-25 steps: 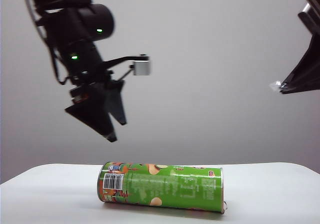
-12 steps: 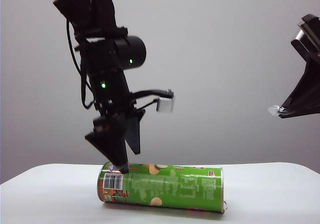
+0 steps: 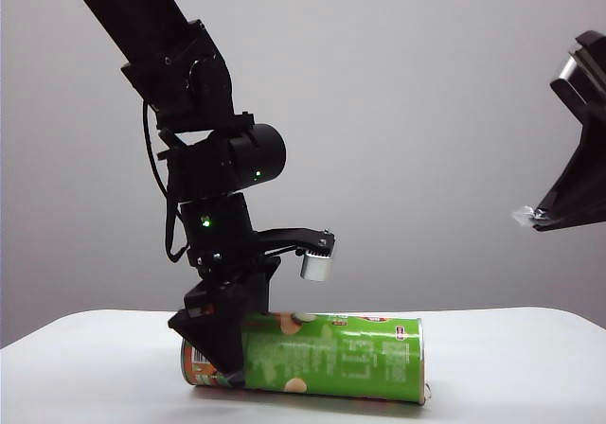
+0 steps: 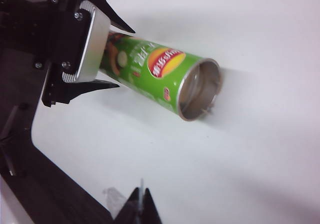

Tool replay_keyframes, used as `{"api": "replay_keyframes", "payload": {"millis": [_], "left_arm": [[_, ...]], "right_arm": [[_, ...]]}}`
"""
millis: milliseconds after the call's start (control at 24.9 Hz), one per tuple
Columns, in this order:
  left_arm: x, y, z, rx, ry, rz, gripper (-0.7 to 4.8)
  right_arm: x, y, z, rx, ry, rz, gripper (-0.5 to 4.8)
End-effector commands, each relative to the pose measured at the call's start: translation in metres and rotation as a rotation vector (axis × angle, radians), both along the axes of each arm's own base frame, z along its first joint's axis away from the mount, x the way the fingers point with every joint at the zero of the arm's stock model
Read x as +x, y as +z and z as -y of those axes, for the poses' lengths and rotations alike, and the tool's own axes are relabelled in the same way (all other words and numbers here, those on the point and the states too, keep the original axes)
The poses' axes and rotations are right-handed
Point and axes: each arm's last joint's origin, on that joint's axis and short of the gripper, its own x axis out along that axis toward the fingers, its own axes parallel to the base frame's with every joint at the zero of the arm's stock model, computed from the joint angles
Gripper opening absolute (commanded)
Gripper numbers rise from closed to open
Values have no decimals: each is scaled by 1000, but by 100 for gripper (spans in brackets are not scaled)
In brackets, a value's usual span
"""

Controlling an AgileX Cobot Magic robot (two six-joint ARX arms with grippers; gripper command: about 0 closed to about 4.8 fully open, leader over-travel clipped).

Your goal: Pick up the green tub of chips from the desk, pull out the transparent container with the chips inside partially, and then place the chips back on the desk.

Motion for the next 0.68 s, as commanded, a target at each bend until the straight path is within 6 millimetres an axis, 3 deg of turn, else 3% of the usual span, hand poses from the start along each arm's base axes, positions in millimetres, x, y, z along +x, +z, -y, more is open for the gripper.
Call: {"api": "replay_keyframes", "payload": {"millis": [40,362,483,644,684], "left_arm": [[3,-4,3,-26,-8,15,479],[7,-13,5,-74,-16,15,468],[8,-14,5,-73,-13,12,433],[8,-14,5,-73,-13,13,310],[8,-14,5,-73,-12,15,303]], "right_arm": [[1,2,0,-6,1,19,-1],[1,2,0,-10,1,22,-1],[1,1,0,-27,-11,26,-1],[2,1,1,-34,-18,27,-1],[2,1,1,-34,-18,28,-1]]}}
